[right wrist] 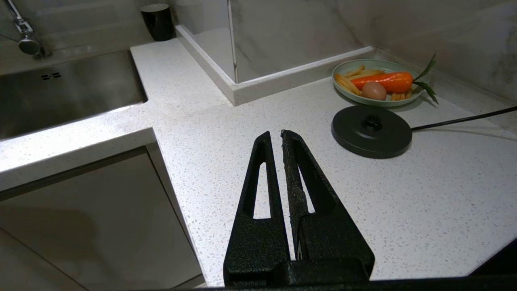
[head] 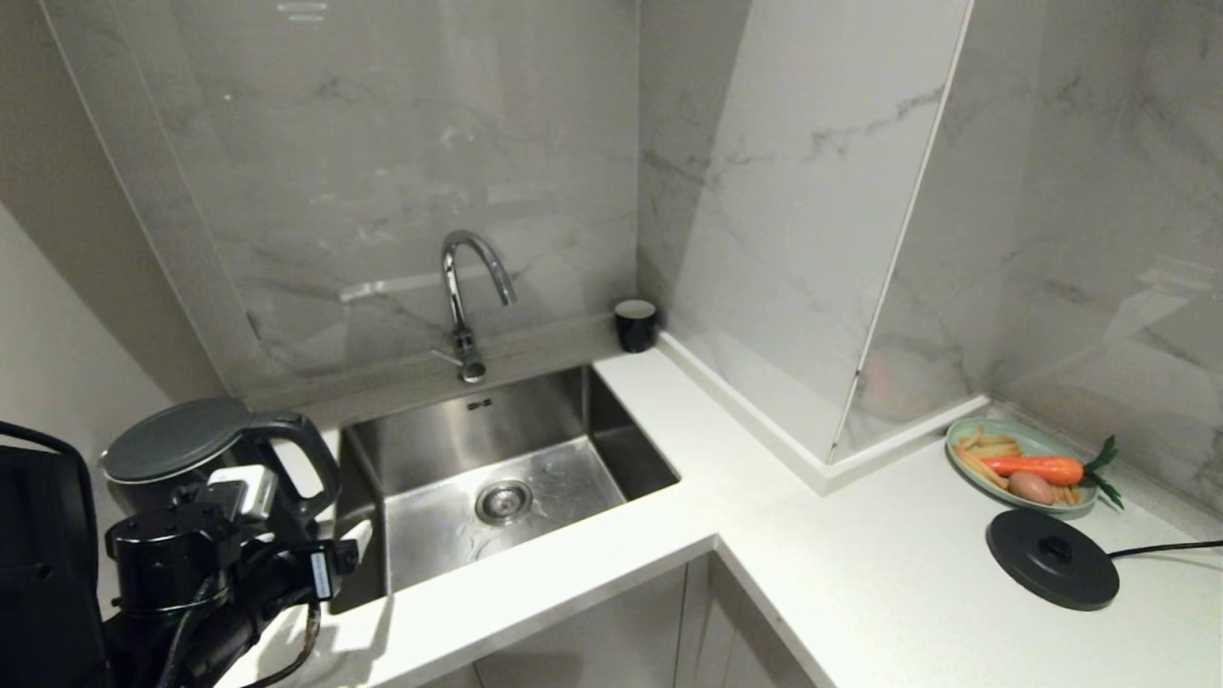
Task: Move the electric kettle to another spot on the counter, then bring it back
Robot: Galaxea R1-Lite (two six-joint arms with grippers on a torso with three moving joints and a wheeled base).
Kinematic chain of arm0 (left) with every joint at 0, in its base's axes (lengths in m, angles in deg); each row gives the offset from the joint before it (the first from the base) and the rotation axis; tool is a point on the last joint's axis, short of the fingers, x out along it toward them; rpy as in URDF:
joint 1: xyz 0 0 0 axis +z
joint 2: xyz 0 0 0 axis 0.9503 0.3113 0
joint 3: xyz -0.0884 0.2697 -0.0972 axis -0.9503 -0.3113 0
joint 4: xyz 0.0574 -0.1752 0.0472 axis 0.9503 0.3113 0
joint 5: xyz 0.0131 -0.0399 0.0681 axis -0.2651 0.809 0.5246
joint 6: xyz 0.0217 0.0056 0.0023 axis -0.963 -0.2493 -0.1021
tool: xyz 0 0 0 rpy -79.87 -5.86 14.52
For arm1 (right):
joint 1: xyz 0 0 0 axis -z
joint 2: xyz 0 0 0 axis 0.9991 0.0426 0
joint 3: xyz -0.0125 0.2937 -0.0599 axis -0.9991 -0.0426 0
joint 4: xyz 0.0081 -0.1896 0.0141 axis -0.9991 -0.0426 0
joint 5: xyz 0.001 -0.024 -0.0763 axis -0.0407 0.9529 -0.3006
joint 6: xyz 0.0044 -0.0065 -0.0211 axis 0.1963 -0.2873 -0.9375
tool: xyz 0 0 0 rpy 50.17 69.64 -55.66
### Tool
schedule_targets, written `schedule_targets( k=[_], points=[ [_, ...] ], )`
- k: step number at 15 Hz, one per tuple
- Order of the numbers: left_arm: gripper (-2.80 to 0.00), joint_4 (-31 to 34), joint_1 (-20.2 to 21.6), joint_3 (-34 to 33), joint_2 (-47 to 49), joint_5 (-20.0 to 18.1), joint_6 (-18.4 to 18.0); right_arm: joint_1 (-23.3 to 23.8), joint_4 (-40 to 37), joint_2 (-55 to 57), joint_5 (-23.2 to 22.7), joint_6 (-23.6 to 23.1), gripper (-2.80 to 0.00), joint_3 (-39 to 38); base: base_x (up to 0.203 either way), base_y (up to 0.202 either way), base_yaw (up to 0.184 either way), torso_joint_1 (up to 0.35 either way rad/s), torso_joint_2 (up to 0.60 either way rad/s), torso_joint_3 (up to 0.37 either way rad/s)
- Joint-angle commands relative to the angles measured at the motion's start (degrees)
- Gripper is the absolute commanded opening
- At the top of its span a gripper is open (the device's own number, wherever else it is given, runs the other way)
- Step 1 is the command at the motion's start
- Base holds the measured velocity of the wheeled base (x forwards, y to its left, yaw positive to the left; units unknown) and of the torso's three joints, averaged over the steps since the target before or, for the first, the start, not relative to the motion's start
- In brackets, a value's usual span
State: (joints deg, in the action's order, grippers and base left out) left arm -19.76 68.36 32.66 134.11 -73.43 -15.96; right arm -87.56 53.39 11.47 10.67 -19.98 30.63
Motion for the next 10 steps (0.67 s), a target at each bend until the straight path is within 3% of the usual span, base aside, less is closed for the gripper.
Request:
schedule_targets(
  k=[1, 5, 6, 10],
  points=[
    [0.0, -0.5, -0.9, -1.6, -3.6, 0.0, 0.1, 0.0, 0.0, 0.0, 0.0, 0.0, -2.8, 0.0, 0.0, 0.0, 0.0, 0.0, 0.0, 0.0],
    [0.0, -0.5, -5.8, -4.1, -14.5, 0.3, -0.2, 0.0, 0.0, 0.0, 0.0, 0.0, -2.8, 0.0, 0.0, 0.0, 0.0, 0.0, 0.0, 0.0],
    [-2.8, -0.5, -7.2, -4.6, -16.8, 0.7, -0.3, 0.0, 0.0, 0.0, 0.0, 0.0, -2.8, 0.0, 0.0, 0.0, 0.0, 0.0, 0.0, 0.0],
    [-2.8, 4.3, -9.5, -4.9, -27.7, 1.7, -0.3, 0.0, 0.0, 0.0, 0.0, 0.0, -2.8, 0.0, 0.0, 0.0, 0.0, 0.0, 0.0, 0.0]
  ],
)
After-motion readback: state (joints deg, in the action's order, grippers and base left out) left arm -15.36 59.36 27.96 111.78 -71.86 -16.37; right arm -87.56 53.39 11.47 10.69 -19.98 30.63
